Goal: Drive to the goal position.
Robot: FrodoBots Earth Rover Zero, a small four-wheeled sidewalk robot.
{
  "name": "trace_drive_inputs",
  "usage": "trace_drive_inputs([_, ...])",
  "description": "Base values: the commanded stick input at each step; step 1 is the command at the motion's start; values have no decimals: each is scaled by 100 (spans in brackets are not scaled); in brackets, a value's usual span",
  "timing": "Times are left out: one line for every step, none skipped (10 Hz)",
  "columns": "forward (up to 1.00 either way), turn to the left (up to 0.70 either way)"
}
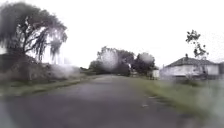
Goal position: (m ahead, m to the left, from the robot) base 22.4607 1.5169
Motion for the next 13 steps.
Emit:
trace_drive_inputs([85, 0])
trace_drive_inputs([85, 0])
trace_drive_inputs([85, 0])
trace_drive_inputs([85, 0])
trace_drive_inputs([85, 0])
trace_drive_inputs([85, 0])
trace_drive_inputs([85, 0])
trace_drive_inputs([85, 0])
trace_drive_inputs([85, 0])
trace_drive_inputs([85, 0])
trace_drive_inputs([85, 0])
trace_drive_inputs([85, 0])
trace_drive_inputs([85, 0])
